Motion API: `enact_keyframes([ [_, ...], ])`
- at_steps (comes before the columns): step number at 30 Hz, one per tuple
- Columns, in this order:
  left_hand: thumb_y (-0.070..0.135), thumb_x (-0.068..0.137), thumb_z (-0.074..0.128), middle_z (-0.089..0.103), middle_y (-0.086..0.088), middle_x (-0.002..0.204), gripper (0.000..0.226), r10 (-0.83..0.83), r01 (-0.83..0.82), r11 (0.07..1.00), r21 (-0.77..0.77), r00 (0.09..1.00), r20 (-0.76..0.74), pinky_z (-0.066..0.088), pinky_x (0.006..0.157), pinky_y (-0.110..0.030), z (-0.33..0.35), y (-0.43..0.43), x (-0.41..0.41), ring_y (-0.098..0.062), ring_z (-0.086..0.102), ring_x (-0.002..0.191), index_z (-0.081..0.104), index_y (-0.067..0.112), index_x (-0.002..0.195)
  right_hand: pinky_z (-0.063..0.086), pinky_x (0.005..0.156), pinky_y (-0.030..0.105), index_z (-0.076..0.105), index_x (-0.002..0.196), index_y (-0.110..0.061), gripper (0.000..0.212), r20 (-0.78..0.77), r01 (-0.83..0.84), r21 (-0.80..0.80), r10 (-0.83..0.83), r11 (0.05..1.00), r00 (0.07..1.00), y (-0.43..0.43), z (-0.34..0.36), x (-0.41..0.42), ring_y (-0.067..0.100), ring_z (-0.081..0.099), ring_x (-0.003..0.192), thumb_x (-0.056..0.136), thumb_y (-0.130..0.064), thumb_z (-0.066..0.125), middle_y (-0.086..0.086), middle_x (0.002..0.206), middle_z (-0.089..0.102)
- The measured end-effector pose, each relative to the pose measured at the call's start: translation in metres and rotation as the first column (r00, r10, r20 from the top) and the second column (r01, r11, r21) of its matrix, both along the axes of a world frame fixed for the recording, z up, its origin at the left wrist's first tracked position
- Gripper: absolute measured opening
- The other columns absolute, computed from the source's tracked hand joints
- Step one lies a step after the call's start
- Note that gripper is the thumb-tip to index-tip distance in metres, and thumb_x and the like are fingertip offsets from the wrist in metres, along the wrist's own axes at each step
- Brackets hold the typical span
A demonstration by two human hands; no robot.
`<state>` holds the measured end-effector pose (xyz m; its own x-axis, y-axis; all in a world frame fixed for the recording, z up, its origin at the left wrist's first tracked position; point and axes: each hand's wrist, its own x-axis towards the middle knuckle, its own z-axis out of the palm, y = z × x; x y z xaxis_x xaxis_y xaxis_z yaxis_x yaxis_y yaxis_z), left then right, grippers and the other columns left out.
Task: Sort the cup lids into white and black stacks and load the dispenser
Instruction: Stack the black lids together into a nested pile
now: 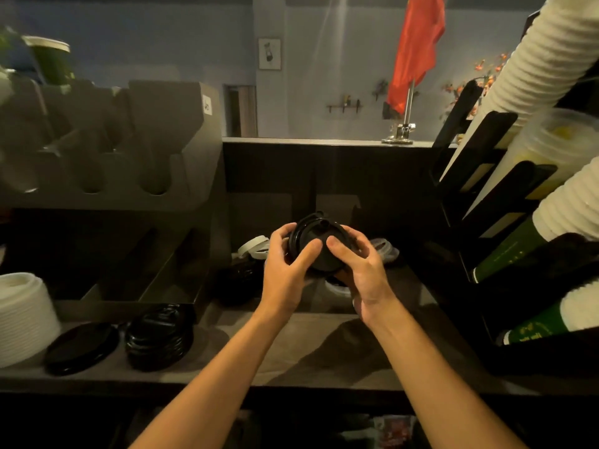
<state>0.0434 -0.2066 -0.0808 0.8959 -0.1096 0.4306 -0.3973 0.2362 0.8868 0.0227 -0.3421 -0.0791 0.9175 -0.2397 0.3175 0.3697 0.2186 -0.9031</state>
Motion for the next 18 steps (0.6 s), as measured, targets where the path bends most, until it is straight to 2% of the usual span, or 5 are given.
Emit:
enact_keyframes([
  [4,0.038,0.077,0.076,0.065,0.0,0.123,0.064,0.033,-0.033,0.998,-0.054,0.999,0.0,0.062,0.076,-0.027,0.007,0.038,-0.024,-0.006,0.071,0.102,0.053,0.023,0.135,0.05,0.105,0.051,0.065,0.122,-0.026,0.046,0.001,-0.056,-0.105,0.056,0.993,0.998,0.029,0.012,-0.017,0.024,0.067,0.114,0.08,-0.039,0.08,0.002,0.116,0.073],
  [7,0.037,0.08,0.082,0.067,-0.004,0.123,0.062,0.059,-0.059,0.994,-0.087,0.998,-0.012,0.06,0.074,-0.025,0.01,0.073,-0.037,-0.017,0.072,0.106,0.055,0.022,0.134,0.05,0.105,0.046,0.064,0.122,-0.026,0.036,-0.025,-0.125,-0.241,0.123,0.962,0.992,0.051,0.026,-0.029,0.02,0.068,0.11,0.089,-0.037,0.073,-0.003,0.109,0.075],
  [13,0.041,0.076,0.076,0.067,-0.001,0.126,0.062,0.175,-0.174,0.982,-0.074,0.984,0.019,0.059,0.083,-0.026,0.011,0.145,-0.059,-0.013,0.07,0.111,0.055,0.025,0.133,0.048,0.065,0.004,0.058,0.125,-0.025,0.033,-0.103,-0.29,-0.453,0.274,0.843,0.956,0.108,0.05,-0.04,-0.006,0.069,0.09,0.095,-0.031,0.066,-0.004,0.107,0.072],
  [16,0.044,0.074,0.077,0.066,0.003,0.127,0.061,0.203,-0.202,0.979,-0.042,0.979,0.033,0.059,0.088,-0.028,0.011,0.178,-0.066,-0.012,0.067,0.114,0.056,0.029,0.13,0.057,0.073,0.017,0.058,0.123,-0.032,0.036,-0.125,-0.325,-0.51,0.304,0.797,0.944,0.141,0.055,-0.04,0.013,0.068,0.107,0.09,-0.038,0.071,0.001,0.12,0.066],
  [18,0.052,0.068,0.08,0.065,0.003,0.128,0.069,0.228,-0.228,0.973,-0.027,0.973,0.018,0.058,0.095,-0.035,0.008,0.199,-0.067,-0.014,0.065,0.118,0.057,0.03,0.129,0.058,0.077,0.023,0.059,0.122,-0.033,0.036,-0.126,-0.34,-0.514,0.323,0.788,0.938,0.161,0.055,-0.037,0.016,0.067,0.108,0.089,-0.038,0.073,0.001,0.119,0.065],
])
